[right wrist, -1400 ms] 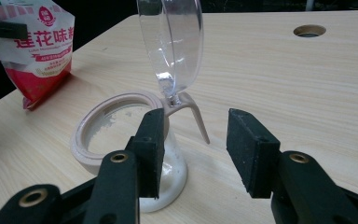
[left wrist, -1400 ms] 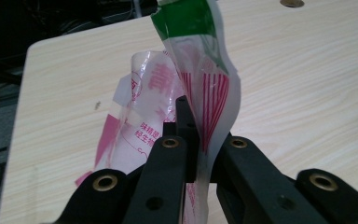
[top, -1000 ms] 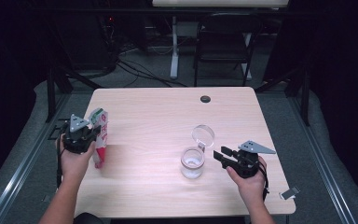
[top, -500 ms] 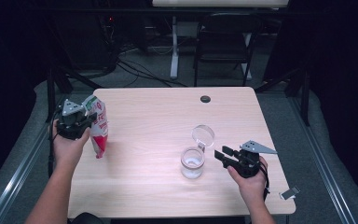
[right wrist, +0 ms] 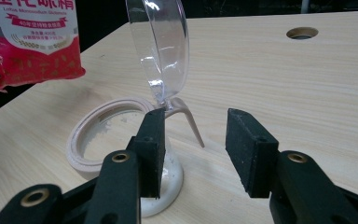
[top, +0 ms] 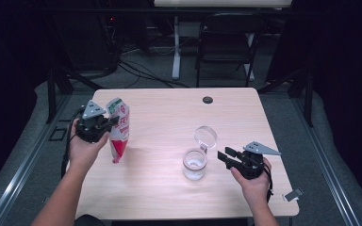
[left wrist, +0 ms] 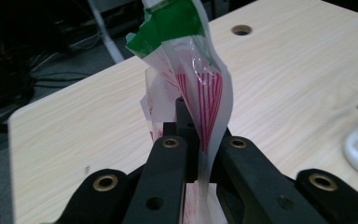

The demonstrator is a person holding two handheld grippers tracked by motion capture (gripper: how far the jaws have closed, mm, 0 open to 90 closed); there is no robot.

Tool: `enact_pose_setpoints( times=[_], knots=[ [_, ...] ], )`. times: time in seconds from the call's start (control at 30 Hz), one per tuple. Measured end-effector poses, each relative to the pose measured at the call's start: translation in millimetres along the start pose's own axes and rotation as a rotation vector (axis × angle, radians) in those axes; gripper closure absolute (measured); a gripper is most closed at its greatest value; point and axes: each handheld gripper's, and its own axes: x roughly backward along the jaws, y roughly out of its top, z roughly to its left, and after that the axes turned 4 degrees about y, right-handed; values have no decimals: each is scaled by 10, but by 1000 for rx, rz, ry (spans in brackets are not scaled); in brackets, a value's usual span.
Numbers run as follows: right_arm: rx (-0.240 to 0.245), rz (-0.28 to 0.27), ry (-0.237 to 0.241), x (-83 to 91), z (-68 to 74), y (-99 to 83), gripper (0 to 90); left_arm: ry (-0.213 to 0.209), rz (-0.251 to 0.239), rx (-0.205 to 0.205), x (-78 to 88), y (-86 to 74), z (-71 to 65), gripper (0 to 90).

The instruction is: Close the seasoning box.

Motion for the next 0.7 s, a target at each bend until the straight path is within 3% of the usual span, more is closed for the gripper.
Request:
enact_pose_setpoints(
  times=[0.3,0.43,0.7],
  knots=[
    [7,4,6,15,-2,10,606,-99,2,-82,-152,58,-416,900],
    [13,11,12,14,3,13,614,-148,-5,-91,-206,68,-579,900],
    [38,29,12,20,19,23,650,-188,-35,-158,-233,75,-848,900]
  ],
)
